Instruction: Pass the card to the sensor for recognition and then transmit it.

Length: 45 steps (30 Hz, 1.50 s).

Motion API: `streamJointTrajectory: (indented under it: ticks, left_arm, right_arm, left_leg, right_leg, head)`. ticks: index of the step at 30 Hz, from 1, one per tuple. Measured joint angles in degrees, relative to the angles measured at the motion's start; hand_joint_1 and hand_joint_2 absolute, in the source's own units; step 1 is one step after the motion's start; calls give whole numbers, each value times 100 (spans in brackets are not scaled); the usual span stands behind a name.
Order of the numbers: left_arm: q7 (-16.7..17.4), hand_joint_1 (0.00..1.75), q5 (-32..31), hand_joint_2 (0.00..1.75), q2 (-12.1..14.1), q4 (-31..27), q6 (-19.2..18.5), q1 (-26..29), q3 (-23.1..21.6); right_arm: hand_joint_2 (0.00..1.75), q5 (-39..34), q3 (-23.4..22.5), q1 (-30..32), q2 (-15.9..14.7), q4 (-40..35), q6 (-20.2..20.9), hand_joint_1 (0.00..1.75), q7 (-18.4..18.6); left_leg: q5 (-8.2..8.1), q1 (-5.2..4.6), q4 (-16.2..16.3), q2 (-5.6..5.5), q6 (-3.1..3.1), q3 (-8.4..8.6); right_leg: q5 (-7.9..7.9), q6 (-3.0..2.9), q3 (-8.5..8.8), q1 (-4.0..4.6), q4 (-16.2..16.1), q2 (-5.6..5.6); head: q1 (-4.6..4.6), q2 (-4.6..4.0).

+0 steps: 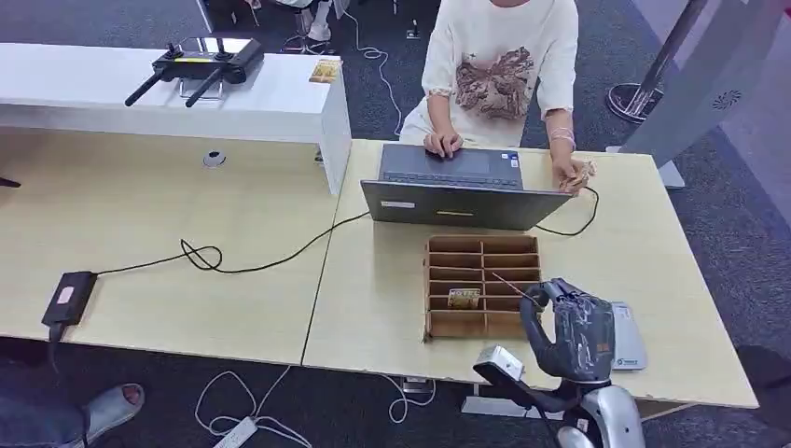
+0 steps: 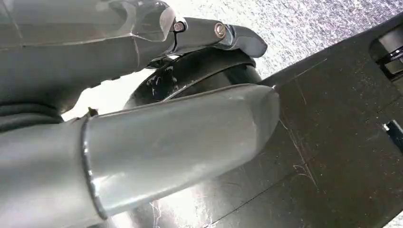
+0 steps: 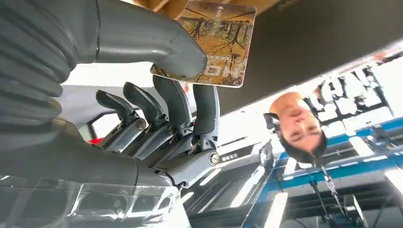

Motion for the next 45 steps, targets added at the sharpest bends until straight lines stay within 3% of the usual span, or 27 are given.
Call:
streamJointTrajectory:
  ticks: [45]
  left_arm:
    - [-2, 0, -26, 0, 2, 0, -33, -5, 0]
  right_arm:
    - [175, -37, 31, -99, 0, 0, 0, 175, -48]
  left_leg:
    - [-1, 0, 0, 0, 0, -2]
  right_leg:
    - [-1, 0, -3, 0, 0, -1]
  head:
    - [0, 0]
